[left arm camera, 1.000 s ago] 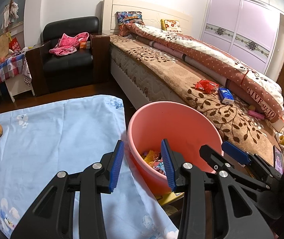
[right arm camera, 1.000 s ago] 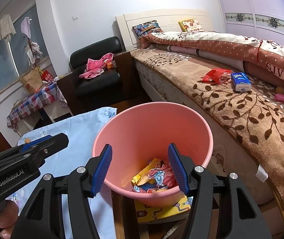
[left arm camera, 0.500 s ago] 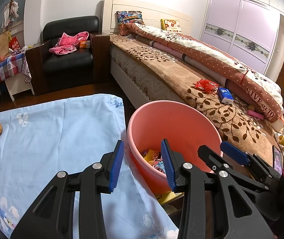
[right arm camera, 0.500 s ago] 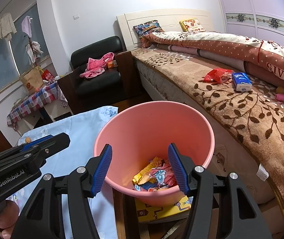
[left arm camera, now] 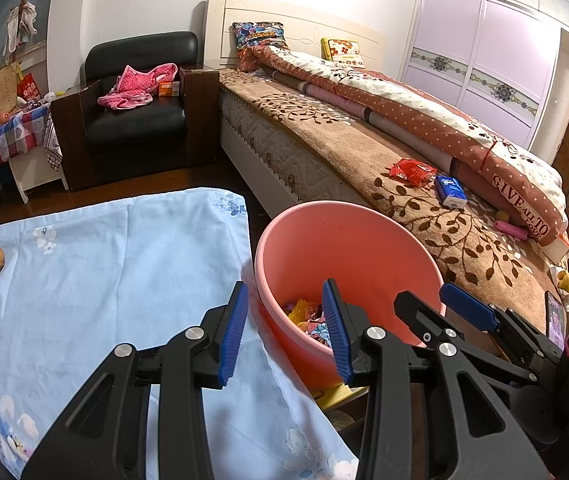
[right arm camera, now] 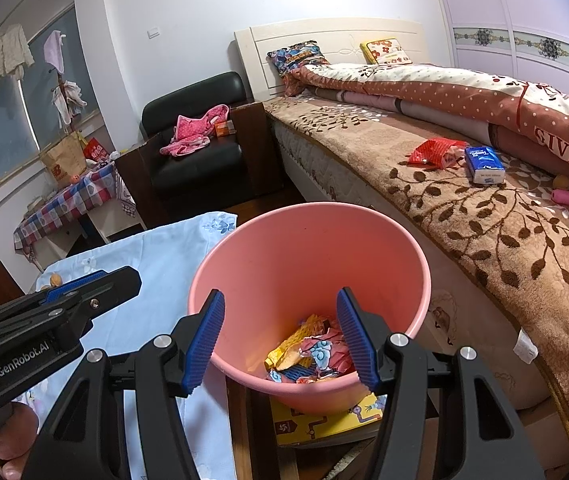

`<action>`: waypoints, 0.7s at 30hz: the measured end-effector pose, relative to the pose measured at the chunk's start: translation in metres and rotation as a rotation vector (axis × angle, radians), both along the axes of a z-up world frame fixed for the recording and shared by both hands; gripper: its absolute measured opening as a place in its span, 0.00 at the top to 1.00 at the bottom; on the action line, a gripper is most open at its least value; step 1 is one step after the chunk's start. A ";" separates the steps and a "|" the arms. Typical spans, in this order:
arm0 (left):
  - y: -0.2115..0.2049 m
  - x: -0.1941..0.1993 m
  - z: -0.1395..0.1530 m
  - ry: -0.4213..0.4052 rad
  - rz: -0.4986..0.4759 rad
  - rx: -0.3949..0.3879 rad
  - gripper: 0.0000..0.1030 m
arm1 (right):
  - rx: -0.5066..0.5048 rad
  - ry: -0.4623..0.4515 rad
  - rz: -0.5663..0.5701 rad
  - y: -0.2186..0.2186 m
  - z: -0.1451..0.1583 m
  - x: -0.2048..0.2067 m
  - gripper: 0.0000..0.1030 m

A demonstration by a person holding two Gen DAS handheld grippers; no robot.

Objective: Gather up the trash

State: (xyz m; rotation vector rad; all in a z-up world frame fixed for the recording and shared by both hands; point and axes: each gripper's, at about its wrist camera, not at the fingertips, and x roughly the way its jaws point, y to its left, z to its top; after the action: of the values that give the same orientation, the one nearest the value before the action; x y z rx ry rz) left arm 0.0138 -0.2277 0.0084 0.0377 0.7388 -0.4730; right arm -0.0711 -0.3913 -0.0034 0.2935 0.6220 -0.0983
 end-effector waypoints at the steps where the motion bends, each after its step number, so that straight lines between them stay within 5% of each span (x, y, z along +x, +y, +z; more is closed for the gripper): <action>1: 0.000 0.000 0.000 0.000 0.000 0.000 0.62 | 0.001 0.000 0.000 0.000 0.000 0.000 0.44; 21: 0.001 0.000 0.000 0.000 -0.001 -0.002 0.62 | -0.002 0.001 0.001 0.002 0.000 0.000 0.44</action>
State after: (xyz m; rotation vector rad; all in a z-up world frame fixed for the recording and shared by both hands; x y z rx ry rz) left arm 0.0142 -0.2266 0.0083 0.0358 0.7387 -0.4744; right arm -0.0711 -0.3895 -0.0030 0.2917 0.6226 -0.0982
